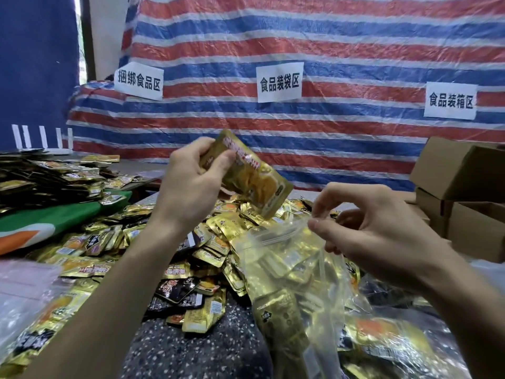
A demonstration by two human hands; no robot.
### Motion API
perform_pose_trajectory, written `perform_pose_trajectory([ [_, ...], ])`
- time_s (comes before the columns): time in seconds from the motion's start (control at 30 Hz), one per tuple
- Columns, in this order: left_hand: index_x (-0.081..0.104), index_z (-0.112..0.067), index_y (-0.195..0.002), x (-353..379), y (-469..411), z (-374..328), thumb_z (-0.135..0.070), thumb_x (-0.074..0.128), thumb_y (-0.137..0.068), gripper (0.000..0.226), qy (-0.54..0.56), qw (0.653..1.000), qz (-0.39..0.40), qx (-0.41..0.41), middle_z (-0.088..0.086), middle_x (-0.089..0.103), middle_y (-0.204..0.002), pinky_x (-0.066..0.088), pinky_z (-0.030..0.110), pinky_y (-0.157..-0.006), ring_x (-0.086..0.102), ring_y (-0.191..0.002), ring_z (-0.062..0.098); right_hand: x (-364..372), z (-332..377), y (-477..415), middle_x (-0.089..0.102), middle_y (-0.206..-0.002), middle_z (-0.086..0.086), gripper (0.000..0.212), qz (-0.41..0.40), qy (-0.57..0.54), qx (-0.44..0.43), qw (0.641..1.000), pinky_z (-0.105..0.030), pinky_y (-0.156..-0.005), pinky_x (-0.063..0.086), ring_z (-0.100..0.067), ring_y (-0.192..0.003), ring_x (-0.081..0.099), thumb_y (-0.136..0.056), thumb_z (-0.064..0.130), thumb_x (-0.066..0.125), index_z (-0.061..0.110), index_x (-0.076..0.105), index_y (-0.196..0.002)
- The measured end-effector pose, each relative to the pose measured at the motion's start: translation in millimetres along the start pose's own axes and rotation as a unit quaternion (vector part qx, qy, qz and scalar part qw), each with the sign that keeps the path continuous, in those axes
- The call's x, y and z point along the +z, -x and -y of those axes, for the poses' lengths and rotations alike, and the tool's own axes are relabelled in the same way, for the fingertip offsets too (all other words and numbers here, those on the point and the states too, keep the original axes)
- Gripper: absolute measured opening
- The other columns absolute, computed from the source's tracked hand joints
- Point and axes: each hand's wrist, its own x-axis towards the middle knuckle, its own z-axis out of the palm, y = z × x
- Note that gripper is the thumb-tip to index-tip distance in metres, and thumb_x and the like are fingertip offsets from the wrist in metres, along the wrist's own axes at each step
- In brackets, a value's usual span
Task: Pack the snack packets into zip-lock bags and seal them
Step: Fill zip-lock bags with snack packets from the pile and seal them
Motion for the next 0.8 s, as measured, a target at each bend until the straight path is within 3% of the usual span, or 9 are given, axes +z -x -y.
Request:
perform_pose_trajectory([
  [0.07, 0.066, -0.019, -0.100, -0.7, 2.8, -15.2, -0.022, 0.056, -0.100, 0.010, 0.031, 0.999, -0.017, 0.016, 0.006, 0.071, -0.092, 0.061, 0.034, -0.061, 0.071, -0.084, 0.021, -0.1, -0.4, 0.4, 0.068, -0.086, 0.018, 0.008, -0.005, -0.005, 0.001, 1.000, -0.041, -0.064, 0.059, -0.014, -0.066, 0.071, -0.084, 0.034, 0.068, 0.029, 0.066, -0.079],
  [0.2, 0.067, -0.020, -0.098, 0.6, 9.0, -31.8, -0.023, 0.059, -0.099, 0.008, 0.040, 0.999, -0.018, 0.031, 0.003, 0.071, -0.088, 0.062, 0.040, -0.062, 0.071, -0.080, 0.019, 0.2, -0.1, 0.4, 0.068, -0.079, 0.012, 0.009, -0.009, -0.005, -0.007, 1.000, -0.030, -0.058, 0.056, -0.011, -0.065, 0.070, -0.084, 0.036, 0.068, 0.030, 0.066, -0.079],
  [0.33, 0.068, -0.023, -0.092, 11.6, 14.9, -33.4, -0.024, 0.064, -0.095, 0.005, 0.021, 0.999, 0.028, 0.007, -0.004, 0.070, -0.079, 0.055, 0.021, -0.053, 0.069, -0.070, 0.007, 1.4, -0.2, -0.8, 0.068, -0.085, 0.009, 0.007, -0.013, -0.009, -0.018, 1.000, -0.037, -0.065, 0.059, -0.012, -0.067, 0.070, -0.085, 0.033, 0.070, 0.028, 0.067, -0.082],
  [0.43, 0.070, -0.018, -0.096, 21.3, 18.8, -32.0, -0.027, 0.068, -0.092, 0.009, 0.003, 0.999, 0.046, -0.010, -0.001, 0.071, -0.082, 0.052, 0.020, -0.052, 0.068, -0.067, 0.008, 2.3, -1.7, -1.5, 0.068, -0.091, 0.006, 0.008, -0.011, -0.007, -0.022, 1.000, -0.042, -0.065, 0.059, -0.013, -0.070, 0.069, -0.084, 0.035, 0.069, 0.028, 0.068, -0.084],
  [0.53, 0.068, -0.024, -0.089, 27.5, 21.2, -31.2, -0.030, 0.069, -0.091, 0.007, -0.027, 0.999, 0.039, -0.026, -0.004, 0.072, -0.082, 0.055, 0.022, -0.055, 0.070, -0.069, 0.009, 3.1, -3.9, -2.8, 0.067, -0.092, 0.005, 0.007, -0.021, 0.002, -0.023, 1.000, -0.030, -0.055, 0.047, -0.012, -0.064, 0.066, -0.083, 0.034, 0.070, 0.027, 0.068, -0.083],
  [0.63, 0.069, -0.022, -0.082, 28.0, 21.1, -29.9, -0.033, 0.072, -0.089, 0.014, -0.080, 0.995, 0.040, -0.053, -0.006, 0.072, -0.074, 0.060, 0.033, -0.061, 0.069, -0.063, 0.007, 2.7, -5.3, -3.8, 0.066, -0.090, 0.005, 0.007, -0.032, 0.005, -0.021, 0.999, -0.023, -0.055, 0.041, -0.010, -0.058, 0.062, -0.084, 0.031, 0.074, 0.027, 0.070, -0.080],
  [0.8, 0.070, -0.020, -0.079, 26.6, 22.5, -32.5, -0.032, 0.074, -0.087, 0.015, -0.086, 0.988, 0.094, -0.089, -0.002, 0.073, -0.070, 0.059, 0.032, -0.059, 0.069, -0.058, 0.009, 2.2, -3.4, -2.3, 0.052, -0.060, 0.016, 0.008, -0.046, -0.012, -0.033, 0.998, -0.011, -0.046, 0.035, -0.003, -0.046, 0.050, -0.083, 0.028, 0.077, 0.022, 0.073, -0.081],
])
